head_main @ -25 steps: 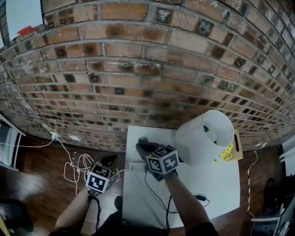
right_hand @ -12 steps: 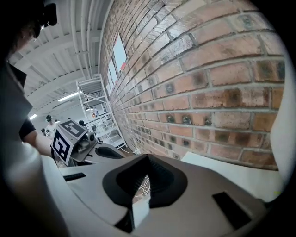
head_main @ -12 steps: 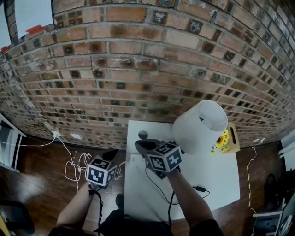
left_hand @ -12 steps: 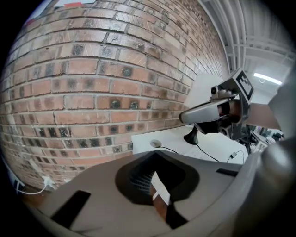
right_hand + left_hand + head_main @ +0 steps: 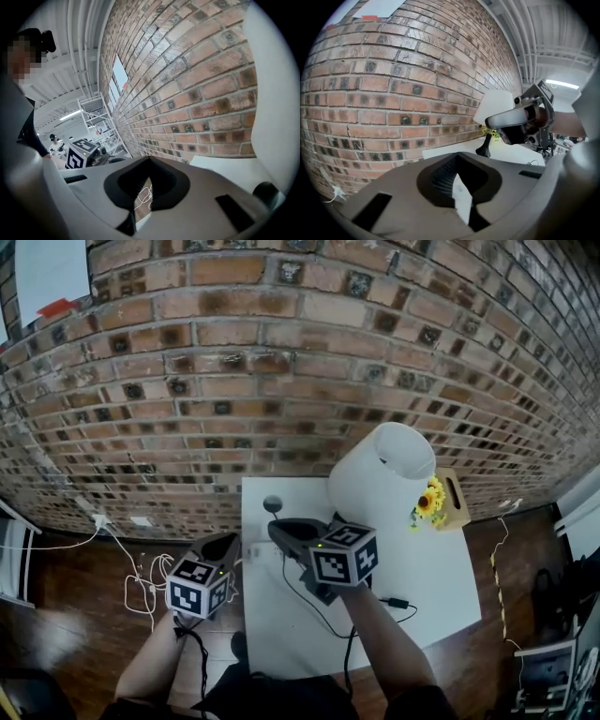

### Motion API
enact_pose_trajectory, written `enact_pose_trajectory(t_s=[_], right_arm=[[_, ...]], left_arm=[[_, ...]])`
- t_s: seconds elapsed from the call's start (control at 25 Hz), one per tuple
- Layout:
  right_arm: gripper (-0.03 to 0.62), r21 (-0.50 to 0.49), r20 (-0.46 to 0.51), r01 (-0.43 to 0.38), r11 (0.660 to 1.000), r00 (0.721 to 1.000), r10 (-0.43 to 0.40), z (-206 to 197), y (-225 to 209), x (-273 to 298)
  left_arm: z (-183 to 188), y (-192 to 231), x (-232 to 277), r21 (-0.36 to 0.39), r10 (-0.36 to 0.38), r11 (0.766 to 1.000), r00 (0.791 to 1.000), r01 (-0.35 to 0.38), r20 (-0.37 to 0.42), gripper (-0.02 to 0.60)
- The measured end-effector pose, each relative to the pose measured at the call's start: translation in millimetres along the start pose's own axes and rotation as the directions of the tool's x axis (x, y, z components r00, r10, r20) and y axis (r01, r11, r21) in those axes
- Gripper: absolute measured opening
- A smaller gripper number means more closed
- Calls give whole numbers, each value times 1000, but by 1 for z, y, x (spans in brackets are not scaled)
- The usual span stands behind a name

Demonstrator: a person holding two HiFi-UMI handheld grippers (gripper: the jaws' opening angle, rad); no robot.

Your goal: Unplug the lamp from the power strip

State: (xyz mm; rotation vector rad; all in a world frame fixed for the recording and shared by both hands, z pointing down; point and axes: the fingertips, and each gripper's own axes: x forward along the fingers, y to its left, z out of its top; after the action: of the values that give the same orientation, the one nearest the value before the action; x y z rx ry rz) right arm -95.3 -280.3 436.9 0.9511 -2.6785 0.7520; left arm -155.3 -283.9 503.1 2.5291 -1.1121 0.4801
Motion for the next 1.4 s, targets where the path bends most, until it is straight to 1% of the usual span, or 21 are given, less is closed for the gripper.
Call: enact_pose_trajectory(t_s=[0.08, 0.24, 0.44, 0.68, 0.8, 0.92, 1.08, 1.12, 1.28, 1.4], right_arm=[[-15, -8, 22, -5, 1000, 1000, 5, 5, 9, -13], [-15, -39, 54, -5, 999, 999, 7, 11, 15, -39], [-15, -51, 61, -11, 999, 998, 14, 5, 14, -74], [-15, -80, 55, -77, 994, 995, 81, -11, 23, -116], [-14, -127, 64, -101, 987, 992, 110, -13, 30, -134], [-15, -166, 89, -125, 978, 986, 141, -10, 40, -151], [-15, -155, 131, -186, 970, 970, 207, -6, 54, -172], [-15, -153, 139, -198, 968, 966, 219, -5, 57, -177], [-15, -170, 148, -242, 955, 952, 268, -7, 73, -190], [-15, -171, 151, -290, 942, 937, 316, -13, 88, -192]], left_arm=[[4, -8, -1, 5, -12, 1000, 1000, 12, 9, 14], [10, -28, -3, 46, -11, 999, 1000, 11, 11, 14], [18, -56, -5, 66, 35, 997, 999, -36, 15, 14], [26, -99, -11, 83, 104, 991, 993, -108, 52, 14], [31, -117, -18, 86, 138, 986, 987, -145, 84, 15], [38, -135, -26, 112, 150, 981, 983, -161, 103, 14], [41, -154, -37, 195, 175, 962, 980, -190, 89, 15], [41, -158, -41, 206, 181, 959, 979, -196, 89, 14], [44, -171, -62, 210, 216, 949, 969, -236, 117, 14], [36, -179, -82, 209, 254, 939, 959, -275, 123, 14]])
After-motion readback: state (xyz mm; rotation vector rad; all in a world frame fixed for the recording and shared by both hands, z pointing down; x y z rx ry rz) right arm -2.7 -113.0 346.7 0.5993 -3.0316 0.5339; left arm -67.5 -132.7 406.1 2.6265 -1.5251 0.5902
